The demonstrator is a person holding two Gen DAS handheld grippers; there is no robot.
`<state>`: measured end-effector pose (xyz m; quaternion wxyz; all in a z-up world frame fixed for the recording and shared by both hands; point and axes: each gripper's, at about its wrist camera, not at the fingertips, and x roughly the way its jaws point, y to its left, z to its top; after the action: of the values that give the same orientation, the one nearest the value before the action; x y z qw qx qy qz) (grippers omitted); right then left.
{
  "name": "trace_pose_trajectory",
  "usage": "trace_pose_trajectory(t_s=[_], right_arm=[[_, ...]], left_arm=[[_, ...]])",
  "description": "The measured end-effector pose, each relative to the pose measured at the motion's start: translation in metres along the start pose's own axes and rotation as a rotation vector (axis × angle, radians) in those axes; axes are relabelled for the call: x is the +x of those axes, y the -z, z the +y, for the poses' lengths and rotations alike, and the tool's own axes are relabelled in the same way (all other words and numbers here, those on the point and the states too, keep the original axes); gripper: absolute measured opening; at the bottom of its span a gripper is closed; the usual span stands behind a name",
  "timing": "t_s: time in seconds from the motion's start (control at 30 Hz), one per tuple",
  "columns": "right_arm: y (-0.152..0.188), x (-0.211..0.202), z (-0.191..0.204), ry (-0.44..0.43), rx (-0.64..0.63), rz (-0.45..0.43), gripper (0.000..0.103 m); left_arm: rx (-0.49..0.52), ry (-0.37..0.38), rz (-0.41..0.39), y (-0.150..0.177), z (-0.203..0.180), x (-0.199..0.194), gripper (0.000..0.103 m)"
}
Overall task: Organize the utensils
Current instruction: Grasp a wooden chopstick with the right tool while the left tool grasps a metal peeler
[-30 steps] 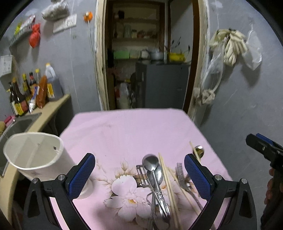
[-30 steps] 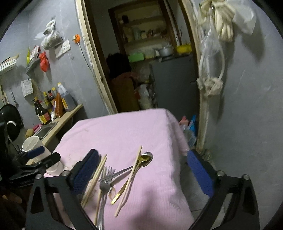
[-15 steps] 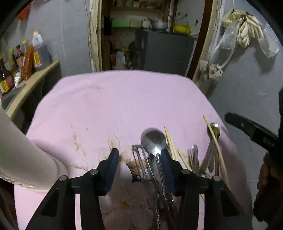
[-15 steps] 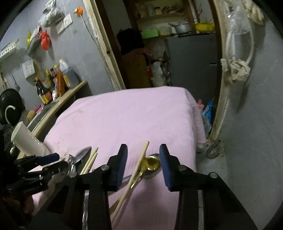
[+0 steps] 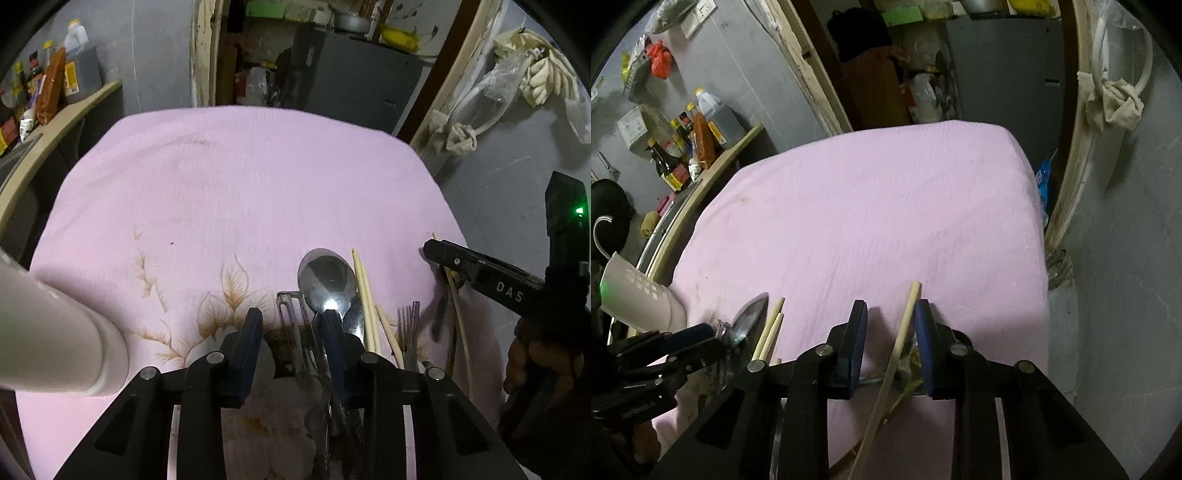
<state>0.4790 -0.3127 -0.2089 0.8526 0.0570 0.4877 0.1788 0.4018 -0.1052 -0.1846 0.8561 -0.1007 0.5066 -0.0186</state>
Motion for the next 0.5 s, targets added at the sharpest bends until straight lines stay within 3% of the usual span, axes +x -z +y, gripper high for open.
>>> trace_pose_trajectory(t_s=[0.1,0.17,0.2,0.23,0.33,0.5], right_arm=[[-0.003,0.001,-0.001,0.008,0.023,0.017,0.023],[-0.003,0.003,-0.003,0.02,0.031,0.021,0.015],[-0.004,0.004,-0.005,0.025,0.037,0.027,0.006],[-0.004,0.004,-0.008,0.018,0.057,0.032,0.004],[-0.002,-0.002,-0.014,-0.013,0.109,0.028,0.004],[0.001,-0.033,-0.015,-0.082,0.16,-0.061,0.004]], left_arm=[[-0.014,-0.001,0.036,-0.005,0.001,0.006,0.026],[-0.027,0.014,0.045,-0.006,0.004,0.008,0.017],[-0.038,0.021,0.049,-0.007,0.005,0.007,0.016],[-0.05,0.027,0.053,-0.007,0.006,0.006,0.015],[-0.077,0.042,0.046,-0.005,0.01,0.0,0.014],[-0.069,0.04,-0.015,0.004,0.012,-0.026,0.012]])
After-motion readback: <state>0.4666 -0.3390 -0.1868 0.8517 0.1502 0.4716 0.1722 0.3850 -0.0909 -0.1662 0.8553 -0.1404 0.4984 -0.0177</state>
